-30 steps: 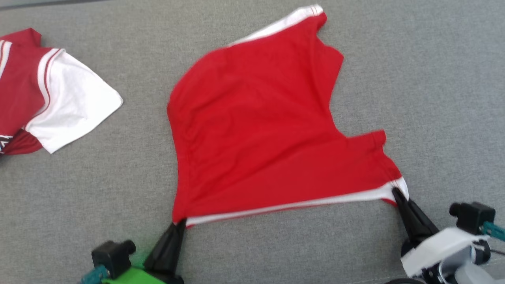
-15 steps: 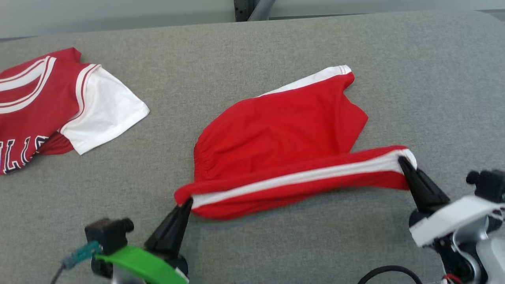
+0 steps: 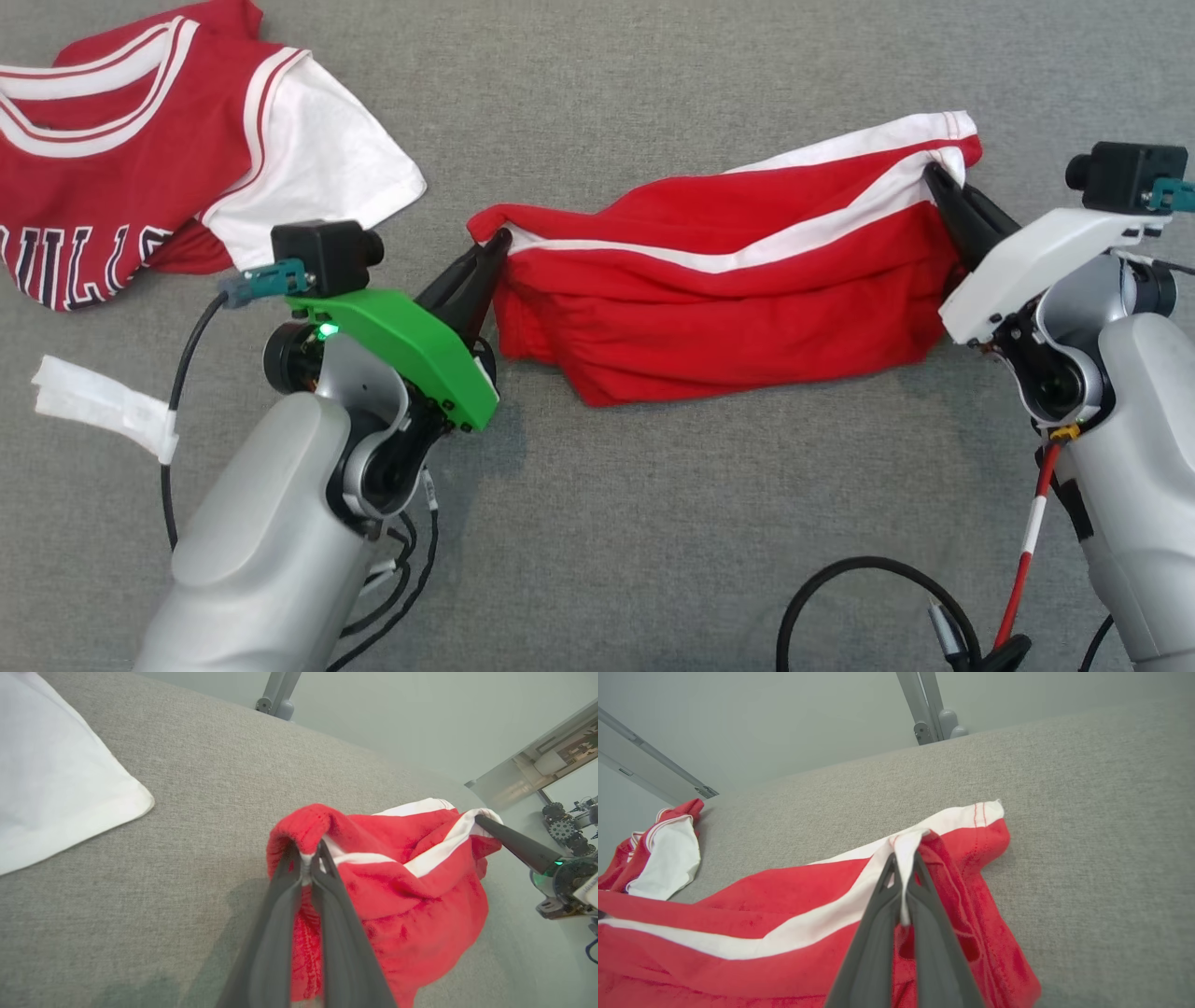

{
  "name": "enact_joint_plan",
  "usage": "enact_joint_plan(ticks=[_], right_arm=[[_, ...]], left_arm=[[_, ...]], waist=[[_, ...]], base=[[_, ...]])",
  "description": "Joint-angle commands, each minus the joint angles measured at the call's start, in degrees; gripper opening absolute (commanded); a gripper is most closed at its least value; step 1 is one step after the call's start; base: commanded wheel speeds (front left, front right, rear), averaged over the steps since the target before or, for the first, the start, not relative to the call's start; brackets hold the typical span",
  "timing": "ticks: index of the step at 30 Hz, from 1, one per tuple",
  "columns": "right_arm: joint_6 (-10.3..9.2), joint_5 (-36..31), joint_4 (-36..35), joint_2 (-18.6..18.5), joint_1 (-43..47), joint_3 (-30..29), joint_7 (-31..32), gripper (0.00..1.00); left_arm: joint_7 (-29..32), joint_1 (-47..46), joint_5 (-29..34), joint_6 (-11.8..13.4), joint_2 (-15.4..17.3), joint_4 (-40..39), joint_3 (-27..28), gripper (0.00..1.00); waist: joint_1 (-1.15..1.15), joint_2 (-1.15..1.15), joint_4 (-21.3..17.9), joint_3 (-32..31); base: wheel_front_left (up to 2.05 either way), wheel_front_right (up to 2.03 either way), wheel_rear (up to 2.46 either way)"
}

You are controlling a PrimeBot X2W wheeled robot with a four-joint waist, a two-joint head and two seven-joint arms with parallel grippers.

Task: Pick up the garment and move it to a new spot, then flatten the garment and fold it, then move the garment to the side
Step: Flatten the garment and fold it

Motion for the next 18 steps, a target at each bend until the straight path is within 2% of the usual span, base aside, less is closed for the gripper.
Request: enact_joint_plan(ticks=[1, 5, 9, 14, 18], right_arm=[[0.04, -0.9, 1.6, -1.0, -1.9, -0.8, -0.1, 0.00], [0.05, -2.3, 8.6, -0.8, -7.1, -1.9, -0.7, 0.00], [0.25, -3.3, 13.2, -0.7, -11.5, -4.5, -2.9, 0.00], [0.32, -1.5, 14.3, -1.8, -12.7, -6.9, -4.7, 0.00], [0.33, -1.0, 14.0, -2.9, -12.1, -9.1, -5.4, 0.00]], left_arm=[[-0.3, -1.7, 0.3, -0.2, -0.4, 1.3, 0.2, 0.00], [-2.4, -6.3, 0.8, -0.1, -2.6, 8.0, 0.9, 0.00], [-4.5, -8.5, -0.4, -1.9, -4.4, 11.0, 1.5, 0.00], [-6.2, -8.2, -1.5, -3.7, -5.0, 11.6, 2.1, 0.00], [-6.6, -8.5, -2.0, -4.1, -4.7, 12.1, 2.4, 0.00]], waist=[[0.00, 0.65, 1.7, 1.5], [0.00, 0.65, 1.9, 1.6], [0.00, 0.65, 1.9, 1.7], [0.00, 0.65, 1.8, 1.2], [0.00, 0.65, 1.3, 0.8]], base=[[0.00, 0.00, 0.00], [0.00, 0.00, 0.00], [0.00, 0.00, 0.00], [0.00, 0.00, 0.00], [0.00, 0.00, 0.00]])
